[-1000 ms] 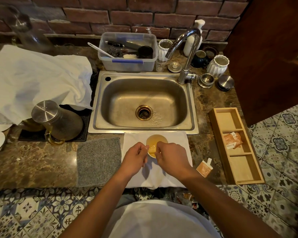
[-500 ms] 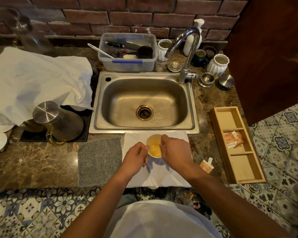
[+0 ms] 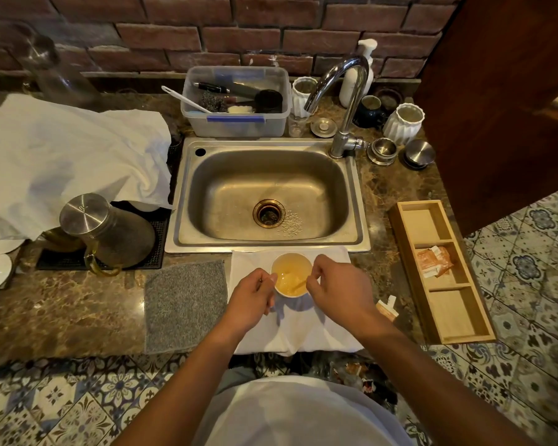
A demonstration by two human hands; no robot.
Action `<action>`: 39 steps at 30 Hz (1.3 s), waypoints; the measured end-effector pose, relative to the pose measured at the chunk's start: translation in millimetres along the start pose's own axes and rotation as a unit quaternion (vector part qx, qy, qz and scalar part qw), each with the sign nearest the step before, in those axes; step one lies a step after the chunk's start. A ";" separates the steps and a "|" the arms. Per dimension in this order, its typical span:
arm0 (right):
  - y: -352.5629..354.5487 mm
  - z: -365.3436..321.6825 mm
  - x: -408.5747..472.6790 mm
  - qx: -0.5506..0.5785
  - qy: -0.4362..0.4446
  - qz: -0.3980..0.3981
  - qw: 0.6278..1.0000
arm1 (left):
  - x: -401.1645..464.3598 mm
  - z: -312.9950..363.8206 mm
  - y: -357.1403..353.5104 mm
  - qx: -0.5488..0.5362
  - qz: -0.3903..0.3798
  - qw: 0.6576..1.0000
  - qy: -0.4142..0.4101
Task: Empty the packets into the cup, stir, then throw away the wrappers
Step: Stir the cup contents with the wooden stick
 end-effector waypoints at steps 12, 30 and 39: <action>31.6 60.1 -31.9 0.368 -0.061 0.038 0.927 | -2.1 1.3 0.5 0.006 0.006 1.000 0.014; -5.1 82.3 -63.5 0.311 -0.013 -0.188 0.932 | -6.0 7.9 -4.3 0.017 0.033 0.999 0.027; -14.6 95.7 -66.9 0.424 -0.059 -0.086 0.900 | -8.1 11.6 -6.4 0.016 0.046 0.998 0.029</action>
Point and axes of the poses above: each hand's wrist, its own x-axis towards the middle knuckle, its own y-axis out of the back of the hand, z = x × y, the point moved 1 cm from there along x, towards the middle knuckle, and after that the axes turned 14 degrees about -z, right-handed, at the moved point
